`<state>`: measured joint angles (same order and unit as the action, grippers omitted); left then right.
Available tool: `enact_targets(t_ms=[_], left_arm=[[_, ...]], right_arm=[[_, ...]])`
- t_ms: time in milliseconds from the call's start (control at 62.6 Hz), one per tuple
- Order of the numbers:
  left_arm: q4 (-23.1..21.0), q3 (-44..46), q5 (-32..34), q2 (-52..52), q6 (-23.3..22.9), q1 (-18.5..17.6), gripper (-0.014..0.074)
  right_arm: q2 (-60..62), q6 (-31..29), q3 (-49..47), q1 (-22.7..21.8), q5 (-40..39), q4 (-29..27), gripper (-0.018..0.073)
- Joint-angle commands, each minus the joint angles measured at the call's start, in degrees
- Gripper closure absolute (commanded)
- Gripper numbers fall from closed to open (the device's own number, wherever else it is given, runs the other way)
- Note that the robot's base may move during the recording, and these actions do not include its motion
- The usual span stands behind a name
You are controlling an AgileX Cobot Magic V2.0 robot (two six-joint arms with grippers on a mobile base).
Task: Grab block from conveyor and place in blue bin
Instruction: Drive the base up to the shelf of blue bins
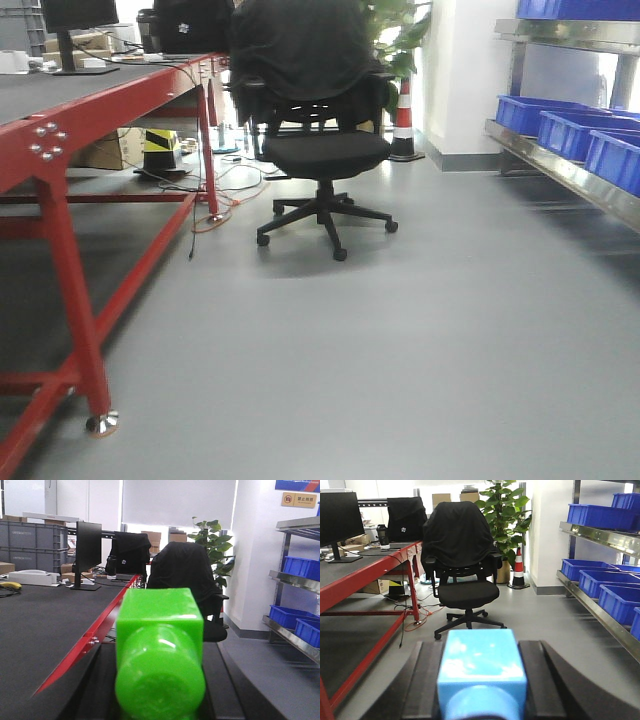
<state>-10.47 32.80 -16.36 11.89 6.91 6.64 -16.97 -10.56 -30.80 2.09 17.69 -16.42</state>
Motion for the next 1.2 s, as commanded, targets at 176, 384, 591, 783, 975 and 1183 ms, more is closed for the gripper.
enact_targets(t_ms=[176,384,591,783,975,1183], left_arm=[[-0.4,0.0,1.1,0.0,-0.1,0.1,0.0708],[-0.4,0.0,1.1,0.0,-0.1,0.1,0.0708],[-0.4,0.0,1.1,0.0,-0.1,0.1,0.0708],[-0.4,0.0,1.1,0.0,-0.1,0.1,0.0708],[-0.4,0.0,1.1,0.0,-0.1,0.1,0.0708],[-0.4,0.0,1.1,0.0,-0.1,0.1,0.0708]], right_arm=[[0.2,-0.2,0.0,-0.2,-1.4,0.0,0.0722],[0.2,-0.2,0.0,-0.2,-1.4,0.0,0.0722],[0.2,-0.2,0.0,-0.2,-1.4,0.0,0.0722],[0.2,-0.2,0.0,-0.2,-1.4,0.0,0.0722],[0.2,-0.2,0.0,-0.2,-1.4,0.0,0.0722],[0.2,-0.2,0.0,-0.2,-1.4,0.0,0.0722]])
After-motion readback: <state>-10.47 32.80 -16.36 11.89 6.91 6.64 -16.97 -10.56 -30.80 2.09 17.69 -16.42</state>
